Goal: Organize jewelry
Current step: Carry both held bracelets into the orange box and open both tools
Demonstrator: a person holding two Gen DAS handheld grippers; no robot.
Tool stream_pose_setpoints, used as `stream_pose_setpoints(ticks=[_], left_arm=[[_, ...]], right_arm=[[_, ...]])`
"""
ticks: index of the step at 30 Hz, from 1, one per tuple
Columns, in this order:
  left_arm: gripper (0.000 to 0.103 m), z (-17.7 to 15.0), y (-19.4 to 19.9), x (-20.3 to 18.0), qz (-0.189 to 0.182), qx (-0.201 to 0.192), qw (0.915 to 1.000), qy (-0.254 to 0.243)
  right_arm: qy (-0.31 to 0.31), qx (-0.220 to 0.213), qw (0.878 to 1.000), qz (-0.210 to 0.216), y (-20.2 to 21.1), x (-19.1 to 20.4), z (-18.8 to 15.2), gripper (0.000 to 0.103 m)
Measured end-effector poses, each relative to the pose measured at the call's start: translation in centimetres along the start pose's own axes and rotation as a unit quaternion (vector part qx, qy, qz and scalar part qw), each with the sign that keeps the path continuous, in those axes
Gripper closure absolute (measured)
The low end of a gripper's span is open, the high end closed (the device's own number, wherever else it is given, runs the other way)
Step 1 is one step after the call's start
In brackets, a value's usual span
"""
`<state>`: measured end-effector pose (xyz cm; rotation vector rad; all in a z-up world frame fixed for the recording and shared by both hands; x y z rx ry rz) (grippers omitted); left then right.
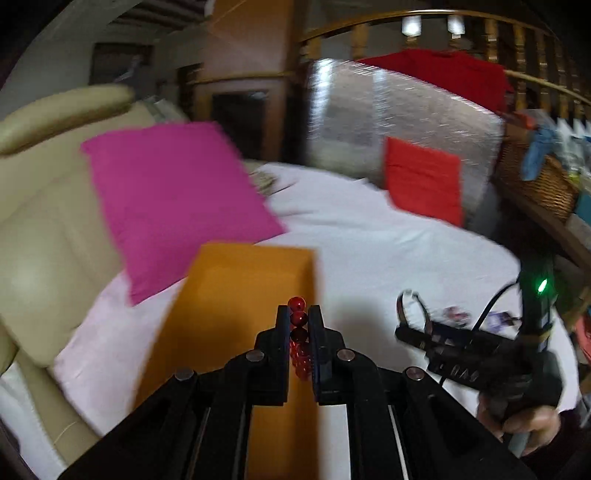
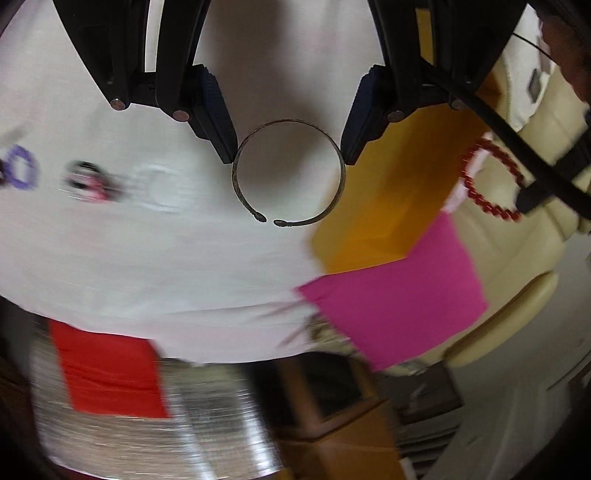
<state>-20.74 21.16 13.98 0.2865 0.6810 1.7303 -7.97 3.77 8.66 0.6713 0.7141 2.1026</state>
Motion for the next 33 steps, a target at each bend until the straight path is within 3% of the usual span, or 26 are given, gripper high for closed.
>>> stream_pose_setpoints(ticks=[5, 9, 13, 15, 17, 24, 26, 30, 33], left_arm=[[0.094, -3.7, -1.2, 6.1, 0.045, 0.052, 0.9968, 0.042], [0.094, -5.6, -2.3, 8.4, 0.066, 0.079, 0.9932, 0.054], [0.093, -6.0, -2.8, 8.8, 0.085, 0.090, 0.9908, 0.055], [0.084, -5.9, -2.6, 8.4, 0.089, 0.088, 0.9910, 0.047], [0.069, -5.5, -2.4, 7.7, 0.091, 0.082, 0.9915, 0.043], [0.062, -3.1, -2.1, 1.0, 0.063, 0.069, 0.9956, -0.013], [0.054, -2.3, -2.3, -1.7, 0.049, 0.064, 0.9962, -0.032], [0.047, -0.8, -3.2, -7.8, 0.015, 0.050, 0.9962, -0.070], [0.047, -0.3, -5.2, -11.8, -0.015, 0.044, 0.9953, -0.085]], right_arm=[[0.040, 0.036, 0.998, 0.043, -4.0, 9.0, 0.9, 0.042], [0.052, 0.065, 0.995, 0.047, -6.4, 13.3, -0.1, 0.041], [0.031, 0.090, 0.994, 0.044, -8.5, 13.9, -0.5, 0.037], [0.016, 0.086, 0.995, 0.044, -8.3, 13.4, -0.2, 0.034], [0.003, 0.077, 0.996, 0.056, -7.6, 12.1, 0.1, 0.034], [-0.038, 0.017, 0.999, 0.034, -2.4, 4.7, 1.8, 0.034], [-0.055, 0.001, 0.998, 0.017, -0.2, 0.8, 1.7, 0.034], [-0.076, -0.013, 0.997, -0.030, 3.2, -6.6, 0.6, 0.035], [-0.117, -0.010, 0.990, -0.076, 5.7, -14.4, -1.6, 0.046]])
Point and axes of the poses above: each gripper's, at about its wrist camera, not at the fingertips, and y roughly against the way its jaws point, x to its left, z to its top, the point moved 3 cm from there along -y, roughly the way its jaws point, and after that the axes turned 7 degrees about -z, right-handed, at the moved point
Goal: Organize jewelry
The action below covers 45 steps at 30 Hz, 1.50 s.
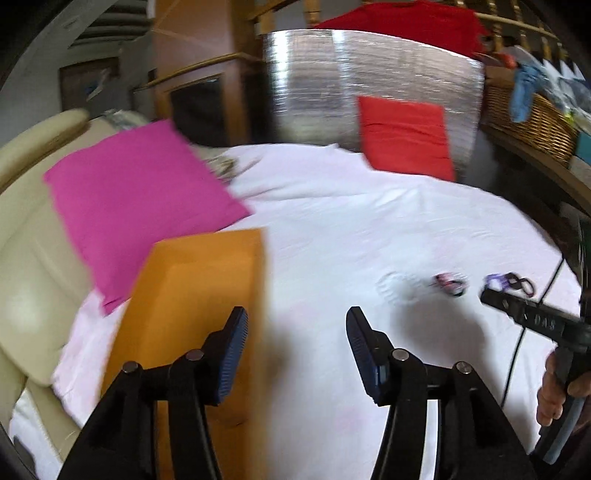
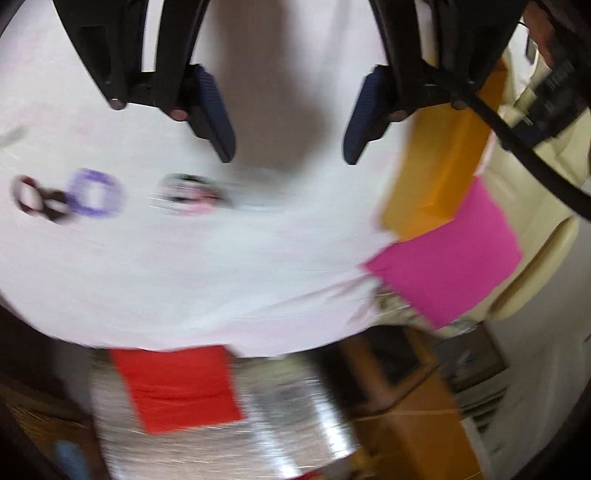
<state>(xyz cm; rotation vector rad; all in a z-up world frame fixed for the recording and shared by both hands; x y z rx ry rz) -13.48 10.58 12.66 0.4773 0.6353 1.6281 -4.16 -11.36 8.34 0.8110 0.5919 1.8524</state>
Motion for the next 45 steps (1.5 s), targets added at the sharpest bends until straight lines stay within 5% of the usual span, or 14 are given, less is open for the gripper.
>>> stream_pose_setpoints(ticks=[6, 11, 15, 24, 37, 45], left_arm=[[0.047, 1.4, -6.6, -6.7, -0.075, 0.017, 0.9971, -0.001], [0.047, 1.9, -12.7, -9.4, -0.143, 0.058, 0.9869, 0.046], [0.050, 2.1, -15.6, -10.7, -0.182, 0.068, 0.9785, 0.069], [0.095, 1.1, -19.7, -13.1, -0.237, 0.124, 0.9627, 0.040], [0.101, 1.1, -13.1, -13.4, -0.294, 0.099, 0.9497, -0.041], [0.101, 0.8, -11.1, -9.9, -0.273, 0.087, 0.9570, -0.044]], right_arm=[[-0.113, 0.010, 0.992, -0.058, 1.8, -13.4, 0.5, 0.049], [-0.153, 0.028, 0.986, -0.060, 1.4, -17.3, 0.7, 0.049], [-0.158, 0.032, 0.986, -0.046, 1.0, -17.8, 1.1, 0.049], [-0.145, 0.029, 0.989, -0.027, -0.3, -16.9, 1.6, 0.049], [-0.169, 0.039, 0.985, 0.000, -2.3, -15.1, 2.2, 0.049], [-0.175, 0.057, 0.983, 0.023, -4.9, -12.0, 2.6, 0.049]])
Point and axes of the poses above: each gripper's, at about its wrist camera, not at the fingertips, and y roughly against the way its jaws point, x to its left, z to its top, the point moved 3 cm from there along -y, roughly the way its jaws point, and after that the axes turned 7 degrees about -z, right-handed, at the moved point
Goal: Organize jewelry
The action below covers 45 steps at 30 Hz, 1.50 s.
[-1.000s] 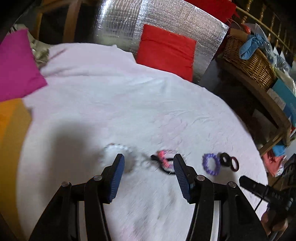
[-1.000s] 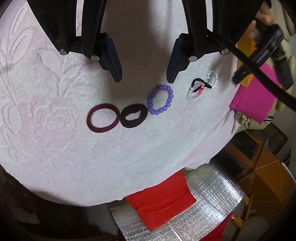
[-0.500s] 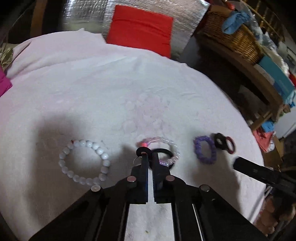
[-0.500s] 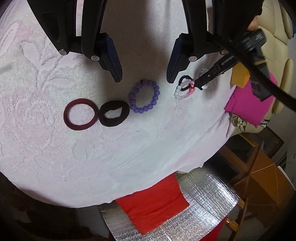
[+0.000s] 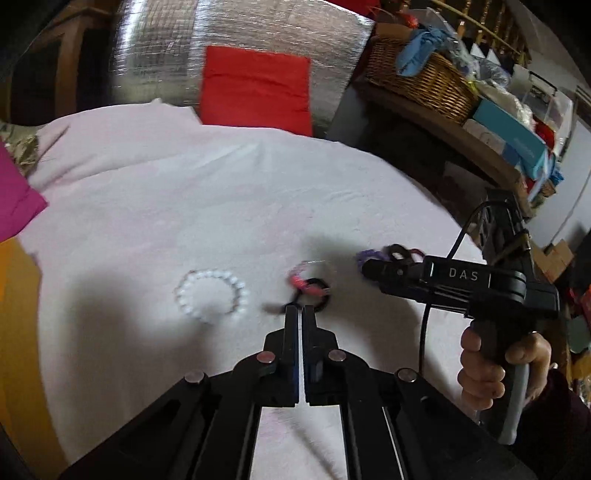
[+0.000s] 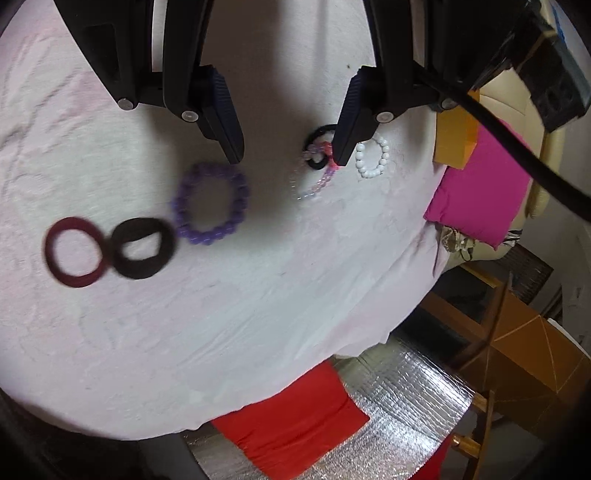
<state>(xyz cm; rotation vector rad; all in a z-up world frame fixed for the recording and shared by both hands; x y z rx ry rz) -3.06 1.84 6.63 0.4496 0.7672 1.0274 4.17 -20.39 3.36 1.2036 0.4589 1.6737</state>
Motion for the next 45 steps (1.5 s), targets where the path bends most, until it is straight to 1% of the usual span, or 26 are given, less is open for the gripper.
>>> stream_pose_setpoints(ticks=[2, 4, 7, 8, 10, 12, 13, 16, 17, 19, 20, 21, 22, 23, 24, 26, 30, 34, 35, 36, 41, 44, 45], left_arm=[[0.101, -0.2, 0.0, 1.1, 0.008, 0.003, 0.9998, 0.016], [0.101, -0.2, -0.1, 1.7, 0.018, 0.004, 0.9997, 0.018], [0.101, -0.3, -0.7, 2.4, 0.027, 0.015, 0.9993, 0.021], [0.101, -0.5, -0.9, 2.3, 0.032, 0.019, 0.9992, 0.017], [0.101, -0.7, -1.2, 2.4, 0.038, 0.022, 0.9990, 0.011], [0.101, -0.7, -1.5, 2.5, 0.035, 0.025, 0.9990, 0.013], [0.101, -0.7, -1.5, 2.6, 0.036, 0.023, 0.9990, 0.013], [0.100, -0.5, -1.7, 2.6, 0.030, 0.025, 0.9992, 0.013], [0.098, -0.5, -1.8, 2.6, 0.030, 0.025, 0.9992, 0.013], [0.082, -0.4, -2.1, 2.5, 0.033, 0.023, 0.9991, 0.014], [0.064, -0.3, -2.2, 2.4, 0.036, 0.021, 0.9990, 0.014], [0.054, -0.3, -2.1, 2.2, 0.041, 0.019, 0.9989, 0.013], [0.052, -0.3, -2.1, 2.2, 0.048, 0.016, 0.9986, 0.012], [0.051, -0.2, -2.2, 2.1, 0.053, 0.014, 0.9984, 0.013], [0.051, -0.1, -2.3, 2.0, 0.053, 0.014, 0.9984, 0.015], [0.051, -0.1, -2.4, 1.8, 0.054, 0.013, 0.9983, 0.015], [0.051, -0.5, -2.8, 1.3, 0.070, 0.022, 0.9972, -0.013], [0.051, -0.4, -2.7, 1.3, 0.067, 0.021, 0.9973, -0.024], [0.051, -0.4, -2.8, 1.3, 0.065, 0.022, 0.9973, -0.026], [0.051, -0.4, -2.9, 1.3, 0.063, 0.023, 0.9973, -0.028], [0.051, -0.6, -2.8, 1.1, 0.066, 0.030, 0.9961, -0.050], [0.051, -0.6, -2.5, 1.7, 0.075, 0.030, 0.9957, -0.046], [0.051, -0.6, -2.3, 1.9, 0.078, 0.030, 0.9955, -0.045]], right_arm=[[0.000, 0.005, 1.000, -0.007, -1.1, 1.0, 0.0, 0.049], [-0.011, 0.008, 1.000, -0.016, -2.1, 1.4, 0.0, 0.049], [-0.035, 0.016, 0.999, -0.014, -3.8, 1.7, 0.3, 0.049], [-0.043, 0.013, 0.999, -0.014, -4.2, 1.7, 0.4, 0.053], [-0.047, 0.006, 0.999, -0.019, -4.8, 1.7, 0.9, 0.066], [-0.048, 0.005, 0.998, -0.030, -5.1, 1.5, 1.2, 0.089], [-0.047, 0.006, 0.998, -0.032, -5.3, 1.4, 1.3, 0.094], [-0.047, 0.007, 0.999, -0.022, -5.0, 1.1, 1.6, 0.095], [-0.048, 0.006, 0.999, -0.019, -4.7, 1.0, 1.7, 0.095], [-0.050, 0.003, 0.999, -0.007, -3.6, 0.8, 2.0, 0.095], [-0.049, -0.002, 0.999, -0.005, -2.9, 0.7, 2.1, 0.095], [-0.049, -0.006, 0.999, -0.005, -2.3, 0.5, 2.1, 0.095], [-0.050, -0.007, 0.999, -0.003, -1.9, 0.2, 2.1, 0.095], [-0.051, -0.007, 0.999, 0.001, -1.7, -0.1, 2.1, 0.094], [-0.051, 0.001, 0.999, 0.007, -1.5, -0.4, 2.2, 0.091], [-0.059, 0.013, 0.998, 0.008, -1.7, -0.7, 2.1, 0.091], [-0.073, 0.029, 0.997, -0.005, -2.2, -1.3, 1.8, 0.089], [-0.075, 0.046, 0.996, -0.009, -3.0, -1.5, 1.5, 0.089], [-0.075, 0.051, 0.996, -0.011, -3.2, -1.4, 1.4, 0.084], [-0.076, 0.050, 0.996, -0.011, -3.3, -1.3, 1.4, 0.082], [-0.076, 0.042, 0.996, -0.030, -3.6, -0.8, 1.4, 0.082], [-0.091, 0.038, 0.995, -0.037, -2.6, -1.1, 1.6, 0.080], [-0.085, 0.040, 0.995, -0.042, -2.3, -1.1, 1.7, 0.080]])
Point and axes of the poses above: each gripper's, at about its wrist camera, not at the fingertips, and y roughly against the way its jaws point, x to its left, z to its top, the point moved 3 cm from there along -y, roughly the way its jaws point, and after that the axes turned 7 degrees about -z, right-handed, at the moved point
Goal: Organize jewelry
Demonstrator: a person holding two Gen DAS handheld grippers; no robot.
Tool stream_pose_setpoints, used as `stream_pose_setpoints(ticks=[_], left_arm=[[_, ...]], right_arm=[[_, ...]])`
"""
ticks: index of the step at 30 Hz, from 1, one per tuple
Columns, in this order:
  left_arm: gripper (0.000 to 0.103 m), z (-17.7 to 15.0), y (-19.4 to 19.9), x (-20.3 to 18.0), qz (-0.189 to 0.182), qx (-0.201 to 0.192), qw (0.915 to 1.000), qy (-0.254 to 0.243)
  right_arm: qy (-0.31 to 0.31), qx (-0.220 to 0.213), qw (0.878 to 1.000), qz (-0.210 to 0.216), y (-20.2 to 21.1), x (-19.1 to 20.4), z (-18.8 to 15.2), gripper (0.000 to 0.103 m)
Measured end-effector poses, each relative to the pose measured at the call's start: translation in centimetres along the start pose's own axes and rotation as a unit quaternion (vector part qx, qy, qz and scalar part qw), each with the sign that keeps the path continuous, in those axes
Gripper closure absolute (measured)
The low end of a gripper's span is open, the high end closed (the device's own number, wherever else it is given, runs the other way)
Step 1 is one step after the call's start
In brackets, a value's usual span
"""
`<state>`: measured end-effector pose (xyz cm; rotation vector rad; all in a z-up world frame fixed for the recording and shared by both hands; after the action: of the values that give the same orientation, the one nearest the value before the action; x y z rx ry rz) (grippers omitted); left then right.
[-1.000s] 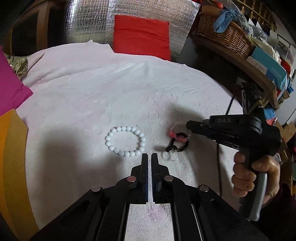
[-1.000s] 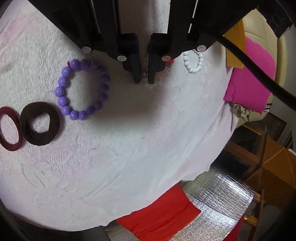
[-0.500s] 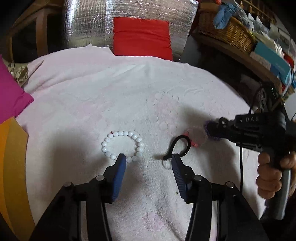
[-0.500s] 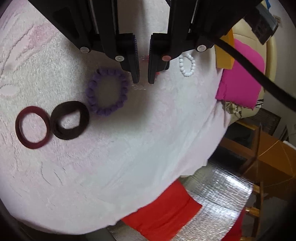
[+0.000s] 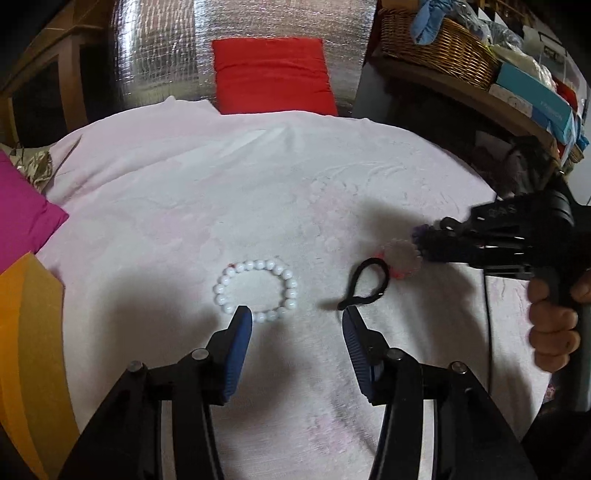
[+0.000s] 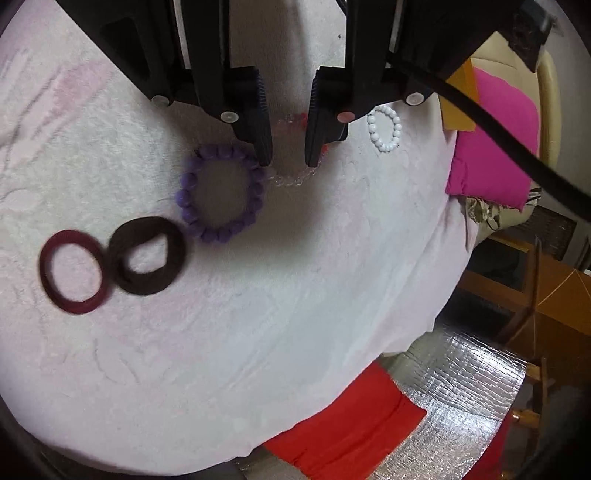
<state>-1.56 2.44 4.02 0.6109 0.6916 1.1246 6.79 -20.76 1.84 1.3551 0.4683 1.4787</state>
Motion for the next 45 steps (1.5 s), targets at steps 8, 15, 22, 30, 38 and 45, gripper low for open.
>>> stream_pose_setpoints(ticks=[8, 15, 22, 30, 38, 45], left_arm=[[0.051, 0.1, -0.4, -1.1, -0.002, -0.001, 0.9999, -0.015], [0.051, 0.9, -3.0, -4.0, -0.011, 0.003, 0.9987, -0.050], [0.066, 0.7, -5.7, -5.3, -0.029, 0.030, 0.9970, -0.065], [0.094, 0.2, -5.9, -5.2, -0.055, 0.040, 0.9965, -0.049], [0.095, 0.3, -2.4, -4.3, -0.050, 0.012, 0.9980, -0.037], [0.095, 0.3, 2.0, -4.0, -0.031, -0.034, 0.9987, -0.024]], right_arm=[[-0.058, -0.021, 0.998, -0.016, 3.0, -4.9, 1.9, 0.079], [-0.047, -0.012, 0.998, -0.040, 1.5, -4.9, 2.6, 0.073], [0.024, -0.056, 0.993, -0.104, 0.2, -2.2, 3.0, 0.071], [0.123, -0.098, 0.971, -0.181, 0.0, -0.5, 2.5, 0.093], [0.084, -0.107, 0.986, -0.092, 3.8, -2.4, 2.9, 0.093], [0.053, -0.146, 0.987, -0.033, 8.4, -3.6, 2.5, 0.093]])
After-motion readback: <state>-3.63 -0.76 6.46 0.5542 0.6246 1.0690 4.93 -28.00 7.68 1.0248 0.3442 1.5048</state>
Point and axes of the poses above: each gripper's, at about its wrist camera, not at the fingertips, and y roughly against the way its jaws point, x to its left, z to its top, the point moved 3 cm from there along -y, roughly the way its jaws point, and after that the axes turned 7 degrees about -z, right-handed, at the moved point
